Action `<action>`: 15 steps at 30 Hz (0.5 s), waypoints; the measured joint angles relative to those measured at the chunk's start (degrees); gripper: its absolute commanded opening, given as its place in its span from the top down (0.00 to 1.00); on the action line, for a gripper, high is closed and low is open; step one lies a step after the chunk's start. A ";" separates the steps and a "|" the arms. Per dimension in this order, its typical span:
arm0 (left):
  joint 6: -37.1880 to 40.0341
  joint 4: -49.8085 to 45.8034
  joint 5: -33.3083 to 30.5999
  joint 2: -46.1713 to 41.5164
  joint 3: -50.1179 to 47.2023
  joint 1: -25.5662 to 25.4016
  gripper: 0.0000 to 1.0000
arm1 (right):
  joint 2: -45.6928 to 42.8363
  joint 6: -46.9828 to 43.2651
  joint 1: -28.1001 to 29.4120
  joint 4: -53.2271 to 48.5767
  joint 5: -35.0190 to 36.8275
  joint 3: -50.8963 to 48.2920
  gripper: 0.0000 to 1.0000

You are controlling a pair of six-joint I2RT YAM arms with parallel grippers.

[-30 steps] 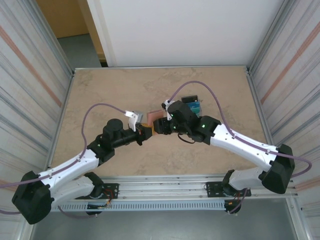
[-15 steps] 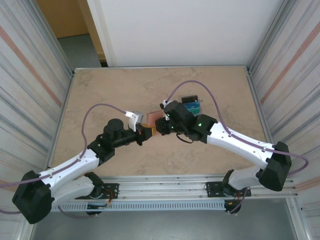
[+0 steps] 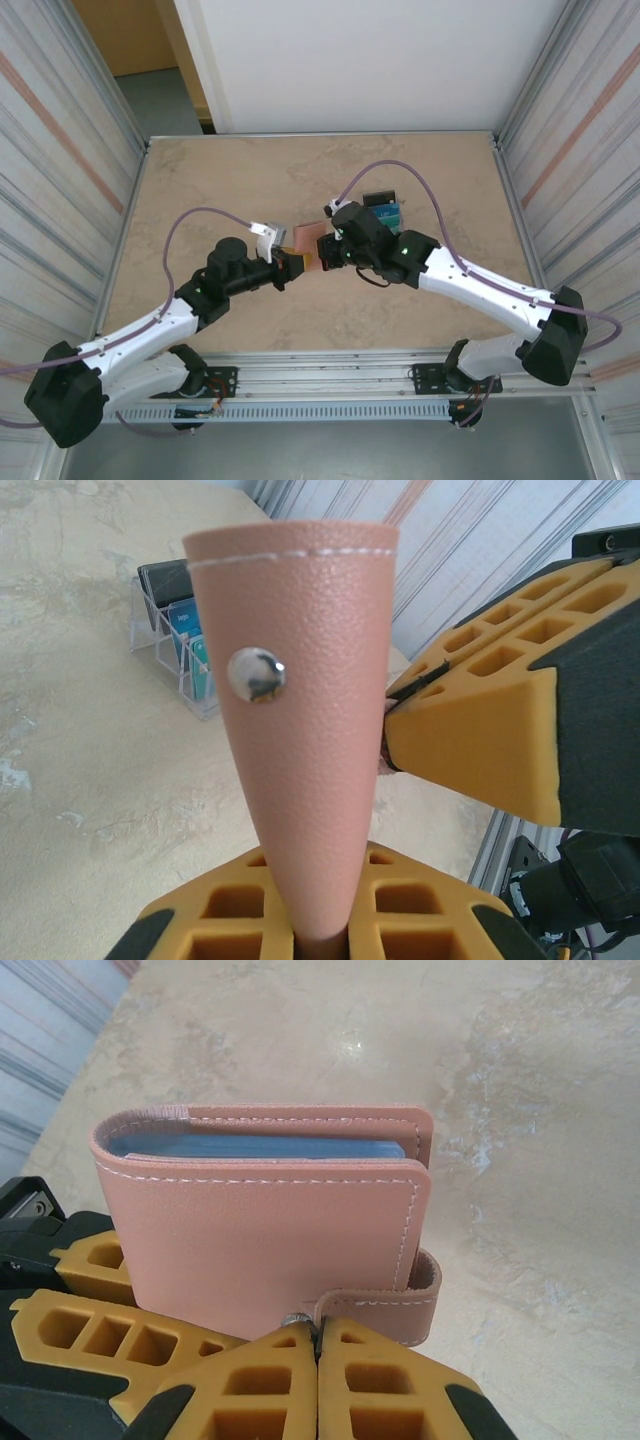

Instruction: Take the credit cards out of the card holder

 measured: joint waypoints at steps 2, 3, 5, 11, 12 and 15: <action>0.00 0.00 0.17 0.00 0.00 -0.02 1.00 | -0.26 -0.02 0.00 0.00 0.00 -0.17 0.96; 0.00 0.02 0.17 0.00 0.00 -0.02 1.00 | -0.31 -0.02 0.00 0.00 0.02 -0.17 0.96; 0.00 0.02 0.17 0.00 0.00 -0.02 1.00 | -0.52 -0.02 -0.07 0.07 0.02 -0.35 0.97; -0.02 0.02 0.17 0.00 0.00 -0.02 1.00 | -2.45 0.00 -1.40 1.75 -0.26 -2.73 0.98; -0.02 0.02 0.20 0.00 0.00 -0.02 1.00 | -2.86 0.00 -1.81 2.12 -0.52 -3.30 0.98; -0.02 0.09 0.26 0.00 0.00 -0.09 1.00 | -3.96 0.04 -3.10 2.69 -1.70 -4.70 0.98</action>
